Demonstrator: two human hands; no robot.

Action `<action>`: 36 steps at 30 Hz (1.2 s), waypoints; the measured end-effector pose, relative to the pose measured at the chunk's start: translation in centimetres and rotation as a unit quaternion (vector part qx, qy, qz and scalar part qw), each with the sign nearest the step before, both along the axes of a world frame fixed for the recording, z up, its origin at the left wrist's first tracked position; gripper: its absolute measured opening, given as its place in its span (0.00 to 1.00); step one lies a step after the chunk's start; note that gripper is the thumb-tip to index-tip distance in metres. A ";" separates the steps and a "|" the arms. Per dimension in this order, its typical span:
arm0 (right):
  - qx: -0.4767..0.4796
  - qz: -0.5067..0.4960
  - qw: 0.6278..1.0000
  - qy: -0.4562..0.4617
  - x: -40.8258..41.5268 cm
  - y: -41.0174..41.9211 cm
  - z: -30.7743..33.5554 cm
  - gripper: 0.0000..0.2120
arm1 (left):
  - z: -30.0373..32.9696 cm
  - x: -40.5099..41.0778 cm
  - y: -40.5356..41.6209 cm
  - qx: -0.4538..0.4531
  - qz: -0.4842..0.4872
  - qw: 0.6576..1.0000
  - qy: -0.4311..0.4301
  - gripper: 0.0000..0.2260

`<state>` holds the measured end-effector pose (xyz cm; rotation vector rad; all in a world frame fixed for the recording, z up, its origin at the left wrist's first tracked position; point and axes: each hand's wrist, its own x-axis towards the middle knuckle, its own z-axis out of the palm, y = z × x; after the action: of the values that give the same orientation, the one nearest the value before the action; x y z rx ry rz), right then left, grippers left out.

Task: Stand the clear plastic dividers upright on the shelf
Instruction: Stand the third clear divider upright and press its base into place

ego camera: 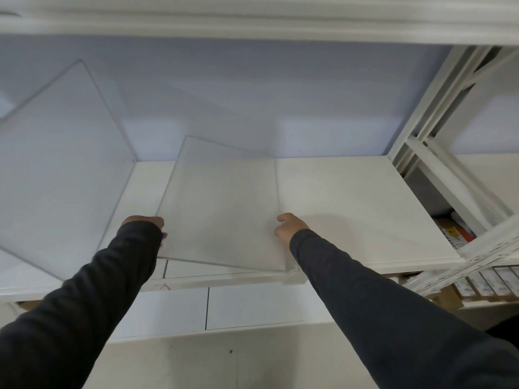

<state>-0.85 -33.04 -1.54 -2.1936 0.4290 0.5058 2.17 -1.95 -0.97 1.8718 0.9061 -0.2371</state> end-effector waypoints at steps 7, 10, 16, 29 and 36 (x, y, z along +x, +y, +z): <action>0.010 -0.010 1.000 0.005 0.4 -0.1 -0.3 0.25 | 10.2 -3.7 -6.9 -0.131 -0.014 0.977 -0.166 0.18; 0.015 -0.004 1.000 0.004 0.3 -0.1 -0.4 0.26 | 13.2 -5.7 -10.0 -0.184 -0.057 0.960 -0.201 0.22; 0.011 0.000 1.000 -0.008 0.0 -0.9 -0.7 0.26 | 13.3 -9.3 -14.6 -0.045 -0.215 0.938 -0.266 0.22; 0.069 0.039 0.997 -0.026 -0.6 -2.5 -1.0 0.28 | 7.9 -8.9 -22.2 0.107 -0.380 0.918 -0.035 0.20; 0.081 0.058 0.993 -0.061 -0.6 -3.6 -0.7 0.26 | 8.7 -8.7 -23.7 0.122 -0.372 0.918 -0.057 0.17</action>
<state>-1.42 -36.64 -2.23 -2.0855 0.1894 0.4501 -6.53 -25.63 7.77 2.3752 0.1019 -0.4825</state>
